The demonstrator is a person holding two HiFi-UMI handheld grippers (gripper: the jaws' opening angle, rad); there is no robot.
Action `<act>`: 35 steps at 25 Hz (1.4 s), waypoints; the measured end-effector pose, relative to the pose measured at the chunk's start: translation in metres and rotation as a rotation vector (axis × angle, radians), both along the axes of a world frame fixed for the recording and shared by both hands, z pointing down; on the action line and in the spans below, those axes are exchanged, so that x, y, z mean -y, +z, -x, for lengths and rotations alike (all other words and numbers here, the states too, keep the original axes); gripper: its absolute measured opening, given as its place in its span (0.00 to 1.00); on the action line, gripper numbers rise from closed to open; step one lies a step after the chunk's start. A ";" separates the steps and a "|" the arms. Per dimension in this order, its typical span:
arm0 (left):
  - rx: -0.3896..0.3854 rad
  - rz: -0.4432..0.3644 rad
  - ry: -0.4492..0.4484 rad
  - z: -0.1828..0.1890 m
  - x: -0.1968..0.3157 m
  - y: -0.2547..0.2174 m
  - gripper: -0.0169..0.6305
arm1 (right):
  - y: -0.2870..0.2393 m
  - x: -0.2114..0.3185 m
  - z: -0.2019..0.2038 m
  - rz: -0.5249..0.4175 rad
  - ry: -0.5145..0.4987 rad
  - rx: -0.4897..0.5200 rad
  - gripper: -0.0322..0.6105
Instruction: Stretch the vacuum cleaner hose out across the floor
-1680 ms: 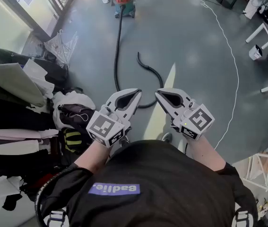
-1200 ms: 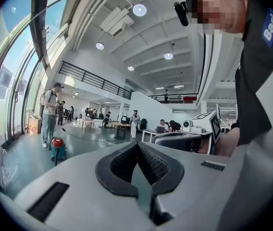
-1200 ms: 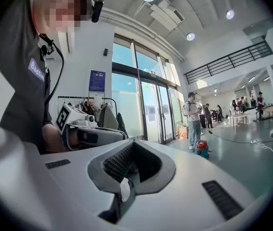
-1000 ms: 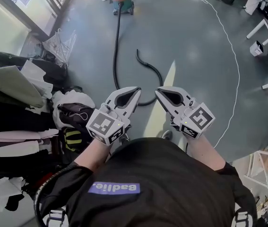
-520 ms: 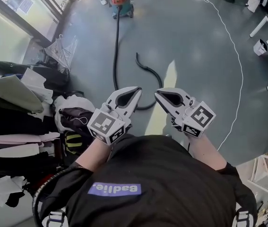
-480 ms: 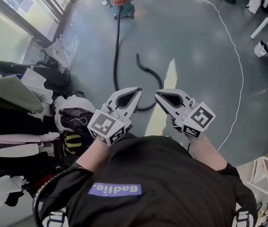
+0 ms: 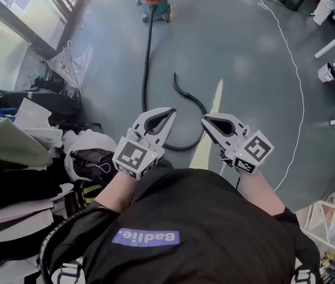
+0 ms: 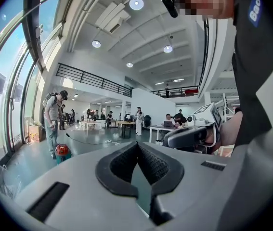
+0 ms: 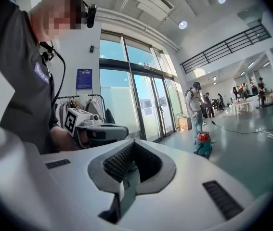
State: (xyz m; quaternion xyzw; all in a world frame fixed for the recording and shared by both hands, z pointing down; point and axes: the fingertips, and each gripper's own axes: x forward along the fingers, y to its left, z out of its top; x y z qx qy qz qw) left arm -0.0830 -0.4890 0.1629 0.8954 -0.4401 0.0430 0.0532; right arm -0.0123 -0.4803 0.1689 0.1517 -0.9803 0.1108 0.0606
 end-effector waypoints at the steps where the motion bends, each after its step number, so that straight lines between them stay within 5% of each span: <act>1: -0.004 -0.011 0.016 0.023 0.018 0.000 0.04 | 0.006 0.016 0.020 0.017 0.016 -0.012 0.04; 8: -0.013 -0.028 0.081 0.148 0.112 0.011 0.04 | 0.016 0.110 0.135 0.083 0.059 -0.038 0.04; 15: -0.063 0.005 0.057 0.178 0.155 0.024 0.04 | 0.041 0.168 0.174 0.127 0.022 -0.074 0.04; 22: -0.006 0.071 -0.128 0.169 0.211 0.052 0.04 | 0.101 0.241 0.151 0.187 -0.092 -0.093 0.04; 27: -0.017 0.125 -0.258 0.116 0.259 0.067 0.04 | 0.144 0.309 0.093 0.270 -0.133 -0.107 0.04; 31: -0.007 0.195 -0.251 0.080 0.287 0.087 0.04 | 0.169 0.347 0.067 0.264 -0.161 -0.136 0.04; 35: -0.020 0.204 -0.202 0.082 0.310 0.108 0.04 | 0.210 0.377 0.071 0.295 -0.112 -0.191 0.07</act>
